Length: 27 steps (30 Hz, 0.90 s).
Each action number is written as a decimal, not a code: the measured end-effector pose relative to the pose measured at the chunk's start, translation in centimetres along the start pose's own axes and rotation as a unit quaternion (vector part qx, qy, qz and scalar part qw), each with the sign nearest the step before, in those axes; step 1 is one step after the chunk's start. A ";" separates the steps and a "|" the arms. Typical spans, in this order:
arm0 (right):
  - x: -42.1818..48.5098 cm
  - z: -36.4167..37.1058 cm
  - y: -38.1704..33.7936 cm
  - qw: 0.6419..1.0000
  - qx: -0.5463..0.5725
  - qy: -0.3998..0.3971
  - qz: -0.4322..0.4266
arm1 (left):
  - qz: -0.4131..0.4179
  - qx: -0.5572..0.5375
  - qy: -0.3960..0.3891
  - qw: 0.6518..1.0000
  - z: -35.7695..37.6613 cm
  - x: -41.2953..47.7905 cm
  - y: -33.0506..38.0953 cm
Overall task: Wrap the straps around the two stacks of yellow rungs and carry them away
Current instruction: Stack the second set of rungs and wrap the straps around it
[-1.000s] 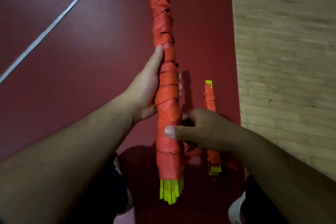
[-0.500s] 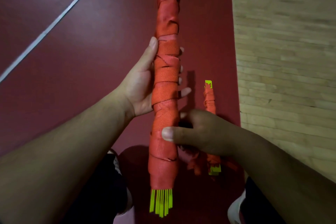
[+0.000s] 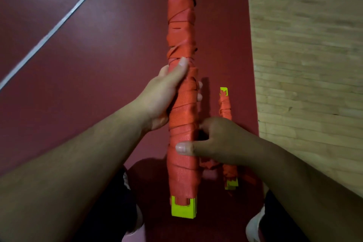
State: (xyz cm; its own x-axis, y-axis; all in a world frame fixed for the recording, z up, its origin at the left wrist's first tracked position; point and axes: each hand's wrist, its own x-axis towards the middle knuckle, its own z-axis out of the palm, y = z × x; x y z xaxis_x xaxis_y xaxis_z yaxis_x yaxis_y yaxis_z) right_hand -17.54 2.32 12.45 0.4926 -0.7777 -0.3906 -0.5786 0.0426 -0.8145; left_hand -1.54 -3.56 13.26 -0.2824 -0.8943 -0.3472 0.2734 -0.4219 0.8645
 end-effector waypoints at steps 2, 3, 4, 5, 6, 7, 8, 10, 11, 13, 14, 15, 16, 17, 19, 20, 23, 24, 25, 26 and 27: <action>0.0 -0.6 0.0 1.000 0.012 -0.016 -0.016 | -0.039 -0.074 -0.037 0.996 -0.6 0.1 0.5; -0.2 -0.9 -0.1 0.998 0.041 -0.028 -0.025 | -0.048 -0.098 -0.058 0.992 -1.1 0.2 0.6; -0.4 -1.2 -0.3 0.995 0.083 -0.046 -0.031 | -0.049 -0.113 -0.080 0.989 -1.4 0.2 0.6; -0.7 -1.3 -0.6 0.989 0.128 -0.067 -0.037 | -0.050 -0.127 -0.104 0.985 -1.6 0.2 0.5; -0.9 -1.4 -0.8 0.983 0.158 -0.089 -0.042 | -0.052 -0.138 -0.121 0.982 -1.6 0.2 0.4; -1.1 -1.2 -1.0 0.979 0.170 -0.103 -0.044 | -0.056 -0.145 -0.132 0.979 -1.4 0.0 0.3; -1.0 -1.0 -1.0 0.980 0.159 -0.107 -0.043 | -0.058 -0.144 -0.136 0.978 -1.1 -0.1 0.3; -0.5 -0.7 -0.8 0.990 0.100 -0.087 -0.037 | -0.050 -0.124 -0.116 0.984 -0.6 0.0 0.6; -0.2 -0.5 -0.5 0.996 0.049 -0.066 -0.034 | -0.044 -0.097 -0.088 0.990 -0.6 0.0 0.7; 0.3 -0.3 -0.1 0.998 -0.040 -0.033 -0.034 | -0.033 -0.045 -0.013 0.998 -0.6 0.3 0.6; 0.3 -0.2 0.1 0.997 -0.062 -0.019 -0.029 | -0.028 -0.036 0.018 0.999 -0.6 0.4 0.4; 0.3 -0.1 0.1 0.998 -0.067 -0.003 -0.020 | -0.020 -0.027 0.034 0.999 -0.5 0.4 0.2; 0.3 0.0 0.1 0.998 -0.063 0.005 -0.007 | -0.011 -0.010 0.040 0.999 -0.4 0.3 -0.1; 0.3 0.1 0.1 0.998 -0.061 0.008 0.003 | 0.001 0.010 0.035 0.999 -0.4 0.2 -0.4; 0.1 0.2 -0.2 0.998 -0.052 0.007 0.015 | 0.022 0.030 0.017 0.999 -0.4 0.1 -0.6; -0.1 0.1 -0.4 0.999 -0.031 0.001 0.019 | 0.023 0.030 0.010 0.999 -0.3 0.0 -0.5; -0.6 0.0 -1.0 0.998 0.035 -0.046 -0.006 | -0.002 0.008 -0.034 0.999 -0.3 -0.3 0.1; -0.7 0.0 -1.1 0.997 0.050 -0.057 -0.020 | -0.015 -0.017 -0.054 0.998 -0.4 -0.4 0.3; -0.8 0.1 -1.1 0.996 0.058 -0.062 -0.029 | -0.026 -0.056 -0.077 0.995 -0.6 -0.5 0.5; -0.9 0.1 -1.1 0.996 0.060 -0.060 -0.028 | -0.031 -0.094 -0.102 0.990 -0.7 -0.4 0.6; -0.8 0.0 -1.0 0.997 0.054 -0.055 -0.021 | -0.025 -0.114 -0.118 0.986 -0.7 -0.4 0.7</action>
State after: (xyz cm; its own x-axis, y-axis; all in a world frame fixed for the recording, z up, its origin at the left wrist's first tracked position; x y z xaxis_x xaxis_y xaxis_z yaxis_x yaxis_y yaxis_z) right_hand -17.30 2.92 13.59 0.5871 -0.7063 -0.3955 -0.4857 0.0835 -0.8702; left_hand -0.56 -3.61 13.74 -0.4998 -0.8230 -0.2699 0.4461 -0.5117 0.7343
